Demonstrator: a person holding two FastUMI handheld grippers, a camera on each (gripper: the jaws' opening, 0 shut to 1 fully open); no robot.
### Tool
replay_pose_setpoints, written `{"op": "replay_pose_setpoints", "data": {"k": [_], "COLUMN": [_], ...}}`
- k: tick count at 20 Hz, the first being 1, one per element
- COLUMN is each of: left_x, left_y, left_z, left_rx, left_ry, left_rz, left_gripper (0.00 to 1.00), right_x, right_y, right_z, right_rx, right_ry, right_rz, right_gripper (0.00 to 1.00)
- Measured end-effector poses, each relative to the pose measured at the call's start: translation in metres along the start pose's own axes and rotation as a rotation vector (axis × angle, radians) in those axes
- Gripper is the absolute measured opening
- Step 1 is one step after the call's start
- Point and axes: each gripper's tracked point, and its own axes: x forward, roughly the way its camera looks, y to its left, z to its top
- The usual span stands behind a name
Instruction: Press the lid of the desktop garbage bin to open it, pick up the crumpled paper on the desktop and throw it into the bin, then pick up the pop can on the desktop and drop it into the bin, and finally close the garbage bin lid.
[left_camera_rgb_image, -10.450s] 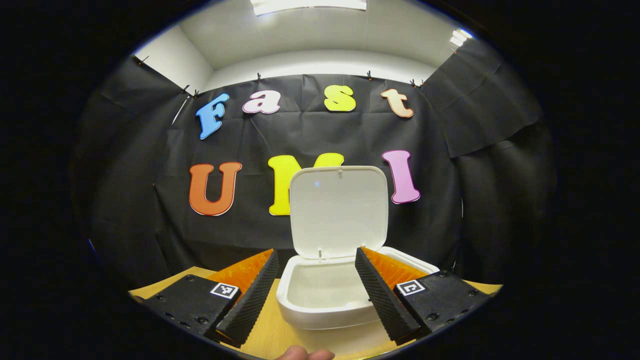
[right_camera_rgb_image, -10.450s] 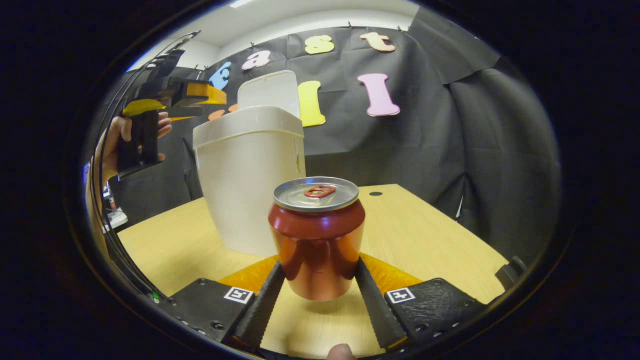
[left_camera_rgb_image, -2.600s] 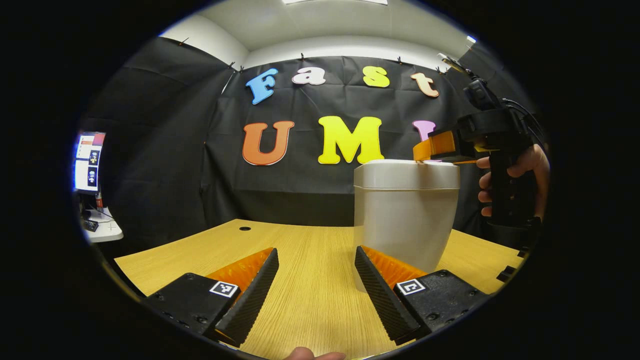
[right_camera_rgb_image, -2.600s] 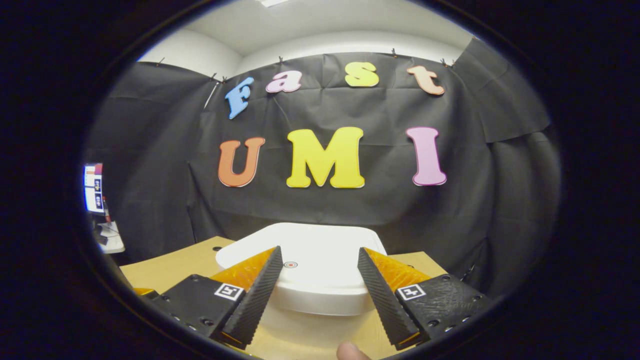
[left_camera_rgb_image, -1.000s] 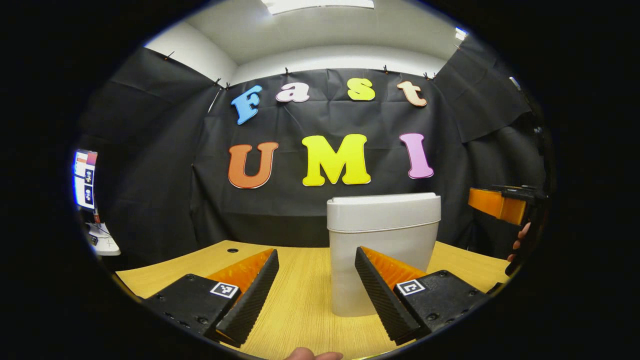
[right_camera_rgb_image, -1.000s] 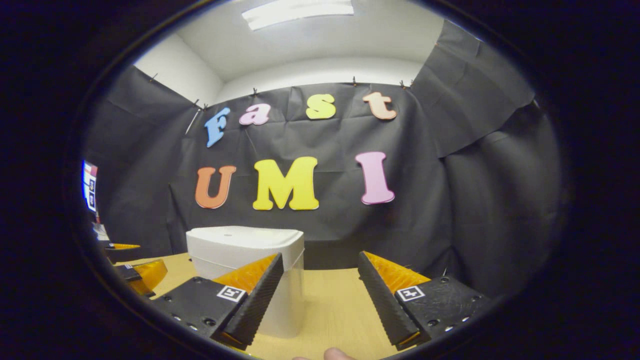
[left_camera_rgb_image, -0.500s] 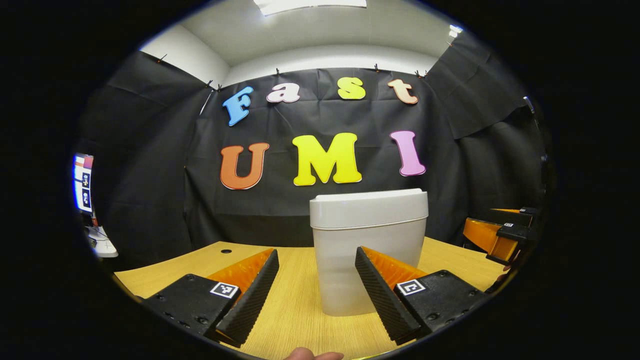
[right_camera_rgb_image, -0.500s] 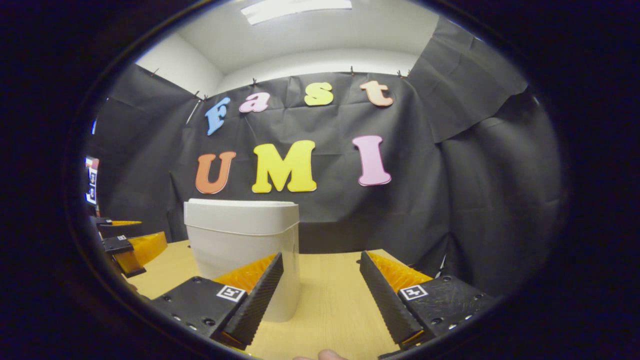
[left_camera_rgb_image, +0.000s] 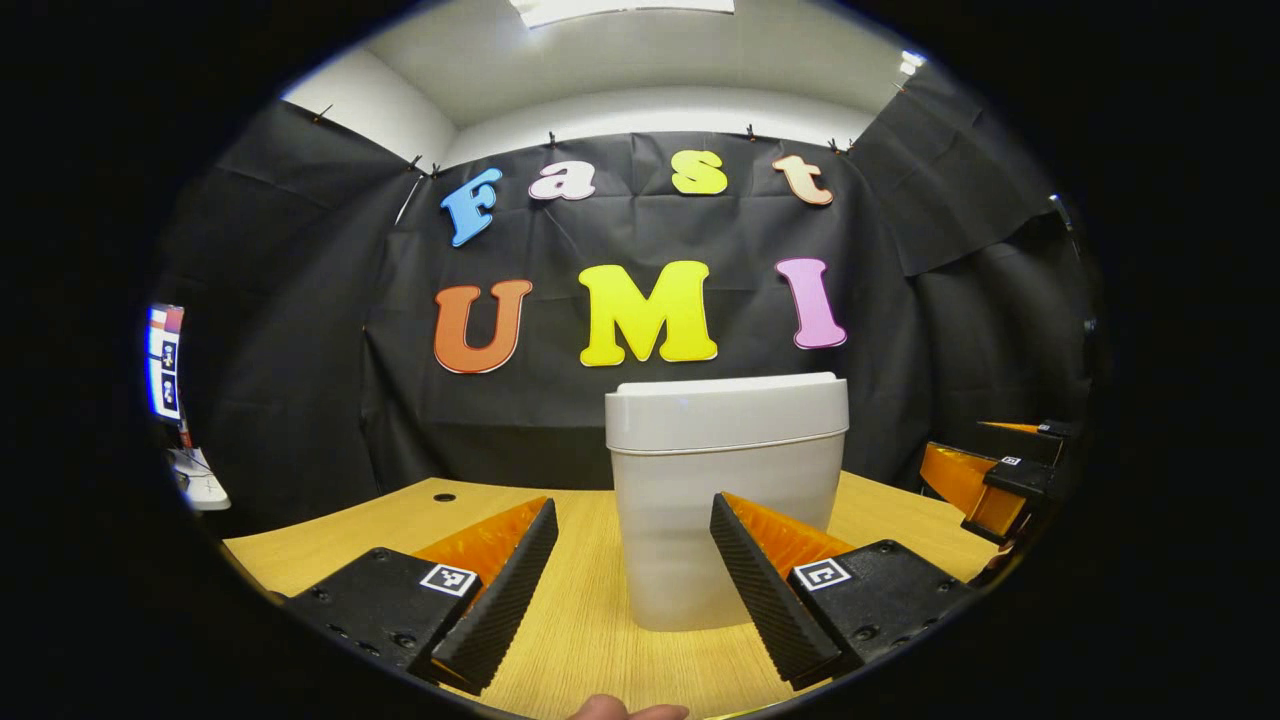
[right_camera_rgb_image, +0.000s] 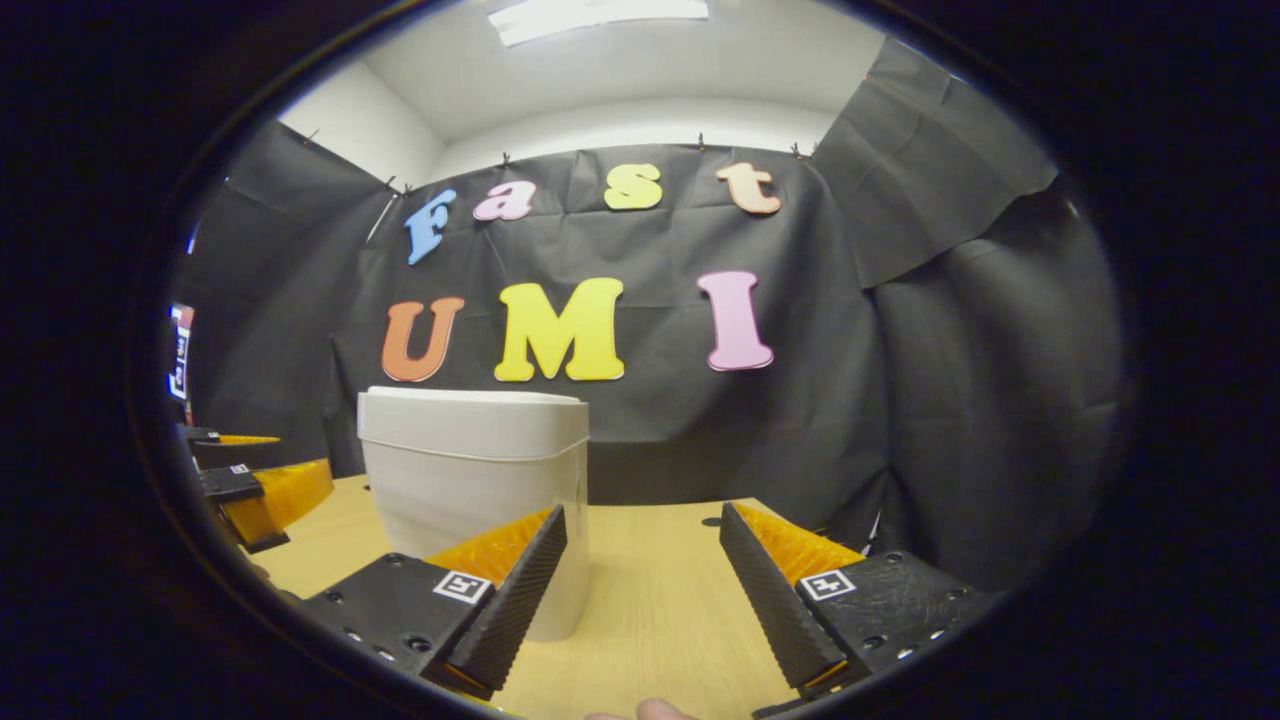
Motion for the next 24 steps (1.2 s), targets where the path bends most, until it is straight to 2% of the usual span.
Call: {"op": "replay_pose_setpoints", "data": {"k": [1, 3, 4, 11, 13, 14, 15, 16, 24], "left_x": [0.001, 0.002, 0.002, 0.001, 0.002, 0.002, 0.002, 0.001, 0.003], "left_y": [-0.002, -0.002, -0.002, -0.001, -0.001, -0.001, -0.002, -0.003, -0.005], "left_z": [-0.001, -0.002, -0.002, -0.003, -0.002, -0.001, -0.002, -0.003, -0.008], "left_rx": [-0.001, -0.006, -0.006, 0.008, 0.005, 0.003, 0.002, 0.002, -0.009], "left_ry": [0.002, 0.006, 0.006, 0.014, 0.013, 0.012, 0.014, 0.015, 0.028], "left_rz": [-0.001, -0.003, -0.004, -0.005, -0.002, -0.003, -0.004, -0.006, -0.007], "left_gripper": [0.99, 0.99, 0.99, 0.99, 0.99, 0.99, 0.99, 0.99, 0.99], "right_x": [0.0, -0.001, -0.001, -0.001, -0.002, -0.002, -0.002, -0.002, -0.004], "right_y": [0.0, 0.003, 0.004, 0.005, 0.008, 0.009, 0.011, 0.011, 0.016], "right_z": [0.001, 0.0, -0.001, 0.0, -0.001, -0.001, -0.002, -0.002, -0.004], "right_rx": [0.004, 0.009, 0.007, -0.01, -0.012, -0.013, -0.017, -0.022, -0.029], "right_ry": [0.0, 0.001, 0.003, -0.011, -0.015, -0.013, -0.011, -0.012, -0.013], "right_rz": [0.001, 0.004, 0.007, 0.008, 0.014, 0.02, 0.024, 0.023, 0.026], "right_gripper": [0.96, 0.93, 0.96, 0.96, 0.92, 0.96, 0.93, 0.96, 0.96]}}
